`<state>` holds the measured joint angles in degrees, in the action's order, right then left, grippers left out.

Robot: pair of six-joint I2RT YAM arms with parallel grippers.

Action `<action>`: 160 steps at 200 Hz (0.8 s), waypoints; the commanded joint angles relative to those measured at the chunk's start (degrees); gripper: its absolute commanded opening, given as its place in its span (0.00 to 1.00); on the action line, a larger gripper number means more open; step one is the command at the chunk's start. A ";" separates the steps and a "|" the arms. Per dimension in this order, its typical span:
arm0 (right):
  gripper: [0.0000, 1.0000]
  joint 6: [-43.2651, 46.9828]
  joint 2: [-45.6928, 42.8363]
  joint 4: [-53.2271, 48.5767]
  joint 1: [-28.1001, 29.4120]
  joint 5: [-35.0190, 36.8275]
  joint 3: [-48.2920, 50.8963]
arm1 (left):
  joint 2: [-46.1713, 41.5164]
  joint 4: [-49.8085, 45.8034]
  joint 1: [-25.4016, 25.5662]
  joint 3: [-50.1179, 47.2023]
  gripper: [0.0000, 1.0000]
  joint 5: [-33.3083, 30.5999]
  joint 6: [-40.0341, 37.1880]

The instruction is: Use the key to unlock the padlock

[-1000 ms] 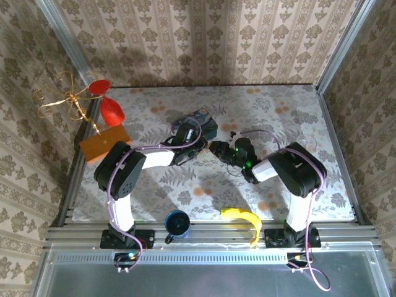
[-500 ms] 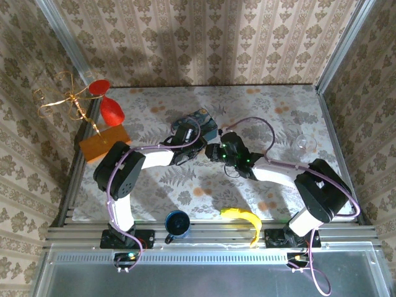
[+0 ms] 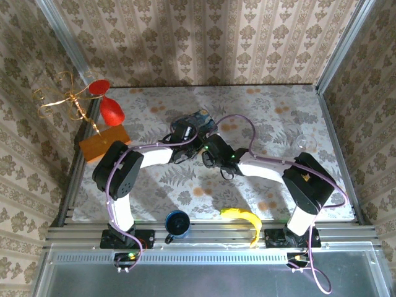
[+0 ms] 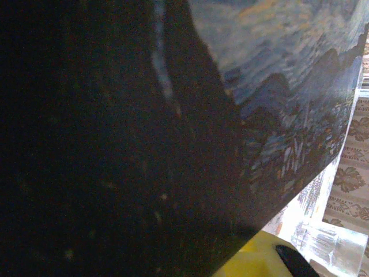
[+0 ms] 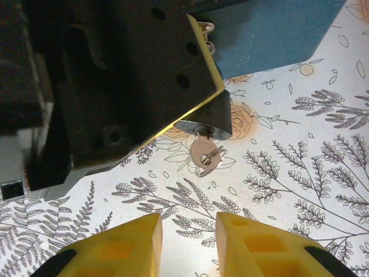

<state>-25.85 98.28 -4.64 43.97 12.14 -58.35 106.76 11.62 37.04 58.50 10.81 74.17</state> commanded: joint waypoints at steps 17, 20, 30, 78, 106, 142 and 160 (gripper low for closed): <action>0.32 4.82 2.72 -3.62 1.02 5.39 -4.10 | -1.49 -3.20 -0.30 1.22 0.05 1.57 0.26; 0.33 5.09 2.95 -3.84 1.11 5.55 -4.40 | -1.55 -3.18 -0.30 1.22 0.05 1.58 0.27; 0.33 5.95 3.79 -4.63 1.25 6.24 -5.41 | -1.52 -3.18 -0.30 1.22 0.05 1.67 0.30; 0.33 10.54 6.77 -6.72 1.96 9.19 -8.77 | -1.78 -3.35 -0.39 1.42 0.05 2.11 0.12; 0.33 11.96 8.23 -7.31 2.07 10.26 -9.84 | -1.81 -3.44 -0.40 1.57 0.05 2.31 0.01; 0.32 12.75 9.44 -7.24 2.18 11.34 -10.27 | -1.99 -3.71 -0.39 1.66 0.04 2.55 -0.15; 0.30 13.15 9.61 -6.75 2.30 11.85 -10.29 | -1.95 -3.88 -0.39 1.92 0.04 2.79 -0.17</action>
<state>-14.52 106.26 -10.11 45.80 21.23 -67.33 106.34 9.85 36.69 58.72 12.43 74.15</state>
